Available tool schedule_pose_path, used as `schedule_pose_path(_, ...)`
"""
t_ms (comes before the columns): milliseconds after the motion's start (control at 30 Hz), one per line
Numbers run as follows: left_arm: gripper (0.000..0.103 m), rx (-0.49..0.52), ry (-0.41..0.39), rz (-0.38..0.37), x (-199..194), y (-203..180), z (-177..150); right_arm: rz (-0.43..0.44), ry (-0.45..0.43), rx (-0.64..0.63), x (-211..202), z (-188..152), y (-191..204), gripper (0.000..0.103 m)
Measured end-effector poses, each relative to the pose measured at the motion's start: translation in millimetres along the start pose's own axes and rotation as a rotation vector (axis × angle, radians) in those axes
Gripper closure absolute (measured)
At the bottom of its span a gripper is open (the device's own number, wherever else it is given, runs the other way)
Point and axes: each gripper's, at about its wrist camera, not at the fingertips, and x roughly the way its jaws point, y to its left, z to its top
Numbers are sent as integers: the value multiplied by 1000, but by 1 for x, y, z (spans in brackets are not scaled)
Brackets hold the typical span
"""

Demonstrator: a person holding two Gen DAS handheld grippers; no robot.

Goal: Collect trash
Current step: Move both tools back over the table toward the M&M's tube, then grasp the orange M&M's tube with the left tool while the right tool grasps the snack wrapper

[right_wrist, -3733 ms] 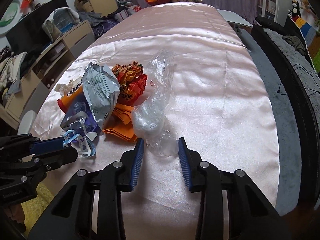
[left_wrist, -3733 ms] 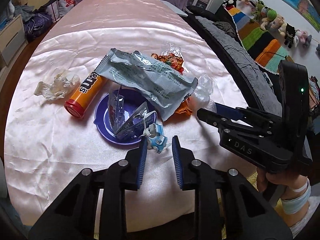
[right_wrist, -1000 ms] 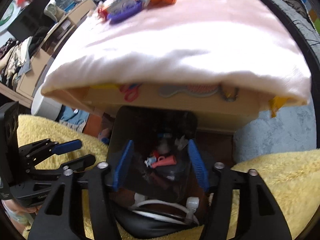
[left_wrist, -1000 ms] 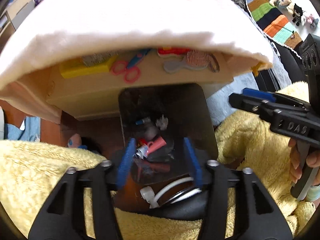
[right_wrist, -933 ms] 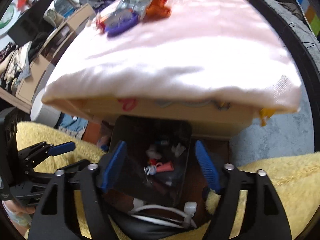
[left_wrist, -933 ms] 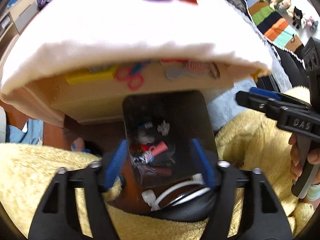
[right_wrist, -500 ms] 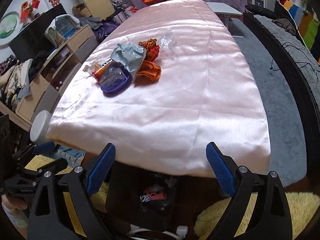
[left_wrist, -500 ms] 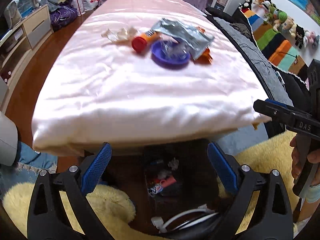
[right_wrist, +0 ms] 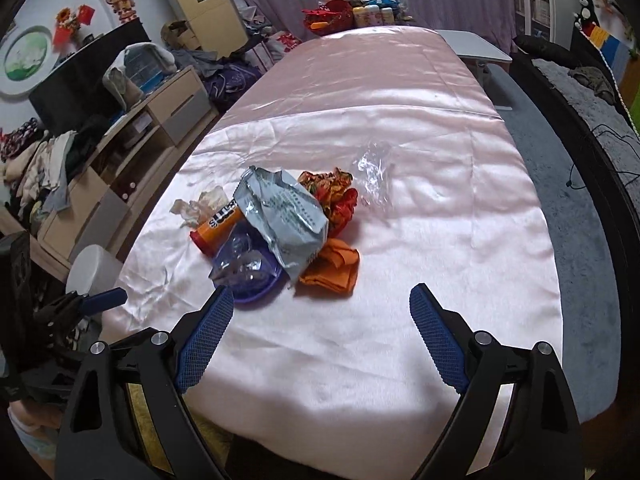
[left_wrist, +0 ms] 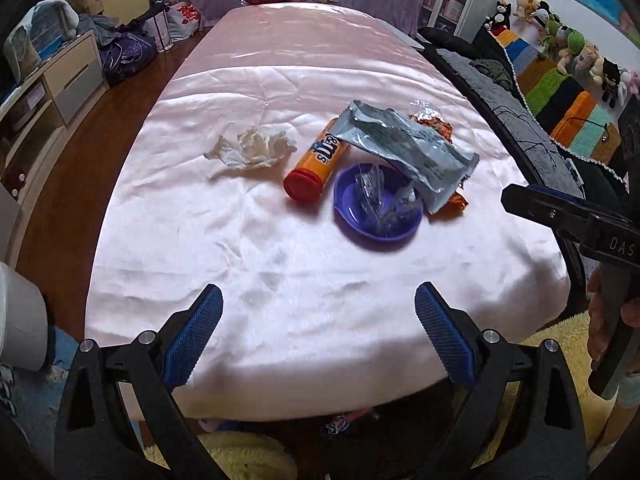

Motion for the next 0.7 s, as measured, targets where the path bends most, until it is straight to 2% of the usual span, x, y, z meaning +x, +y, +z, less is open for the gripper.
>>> schedule_pose_path(133,14,-8,-2,-22,15,7,21,19,19,15,20,12,0,26)
schedule_pose_path(233,18,-7,4,-18,28,11,36,23,24,13,30,19,2,29)
schedule_pose_path(367,34,-24,28,-34,49,17,52,22,24,-13,40,25,8,32)
schedule_pose_path(500,39,-14,61,-44,70,17,58,19,35,-31,49,30,10,38)
schedule_pose_path(567,48,-16,72,-51,77,17,60,18,42,-29,53,32,8,45)
schedule_pose_path(633,50,-15,66,-59,79,17,63,22,46,-34,56,32,8,59)
schedule_pose_path(700,54,-6,63,-78,80,16,66,22,42,-46,57,33,9,63)
